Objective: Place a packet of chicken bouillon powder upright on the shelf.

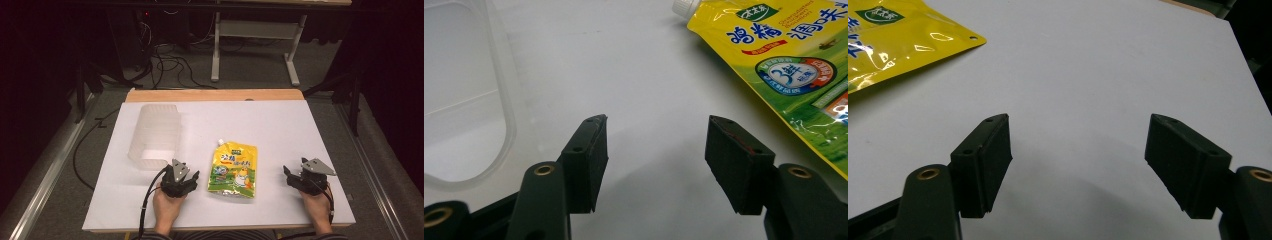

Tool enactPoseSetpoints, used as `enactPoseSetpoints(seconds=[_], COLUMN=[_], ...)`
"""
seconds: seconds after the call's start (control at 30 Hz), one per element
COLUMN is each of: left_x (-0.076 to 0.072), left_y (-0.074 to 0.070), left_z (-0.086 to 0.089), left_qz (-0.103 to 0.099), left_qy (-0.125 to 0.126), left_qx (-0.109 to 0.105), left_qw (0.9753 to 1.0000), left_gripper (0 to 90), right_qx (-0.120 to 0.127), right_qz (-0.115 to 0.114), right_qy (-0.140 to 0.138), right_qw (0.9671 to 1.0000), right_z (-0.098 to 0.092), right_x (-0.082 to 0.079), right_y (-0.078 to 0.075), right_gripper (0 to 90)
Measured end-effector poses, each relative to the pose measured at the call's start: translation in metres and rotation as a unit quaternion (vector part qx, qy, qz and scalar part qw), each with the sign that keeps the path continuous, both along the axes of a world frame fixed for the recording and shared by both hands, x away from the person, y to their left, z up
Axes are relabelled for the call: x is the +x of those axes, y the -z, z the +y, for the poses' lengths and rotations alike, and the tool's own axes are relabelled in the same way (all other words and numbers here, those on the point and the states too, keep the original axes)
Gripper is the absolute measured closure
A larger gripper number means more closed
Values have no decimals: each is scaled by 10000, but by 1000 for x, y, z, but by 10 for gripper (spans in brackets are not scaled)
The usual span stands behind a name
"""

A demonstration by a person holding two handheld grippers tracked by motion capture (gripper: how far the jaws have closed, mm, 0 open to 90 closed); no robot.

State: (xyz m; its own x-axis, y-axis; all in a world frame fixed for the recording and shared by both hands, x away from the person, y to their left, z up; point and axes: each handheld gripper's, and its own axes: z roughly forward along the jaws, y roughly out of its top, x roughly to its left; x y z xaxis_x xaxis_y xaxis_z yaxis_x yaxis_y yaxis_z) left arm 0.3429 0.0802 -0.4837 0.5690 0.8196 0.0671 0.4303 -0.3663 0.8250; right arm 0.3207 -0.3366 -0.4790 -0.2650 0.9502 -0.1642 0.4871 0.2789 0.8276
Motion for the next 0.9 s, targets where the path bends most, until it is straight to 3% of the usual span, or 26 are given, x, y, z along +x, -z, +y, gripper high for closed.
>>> enactPoseSetpoints(seconds=[0.9], left_x=[1], left_y=[0], left_z=[-1], left_qz=[61], left_qy=[-122], left_qx=[67], left_qw=[9999], left_gripper=[378], right_qx=[-42], right_qz=[-15], right_qy=[-6], right_qw=[10000], right_z=[1], right_x=[0], right_y=[0], right_gripper=[275])
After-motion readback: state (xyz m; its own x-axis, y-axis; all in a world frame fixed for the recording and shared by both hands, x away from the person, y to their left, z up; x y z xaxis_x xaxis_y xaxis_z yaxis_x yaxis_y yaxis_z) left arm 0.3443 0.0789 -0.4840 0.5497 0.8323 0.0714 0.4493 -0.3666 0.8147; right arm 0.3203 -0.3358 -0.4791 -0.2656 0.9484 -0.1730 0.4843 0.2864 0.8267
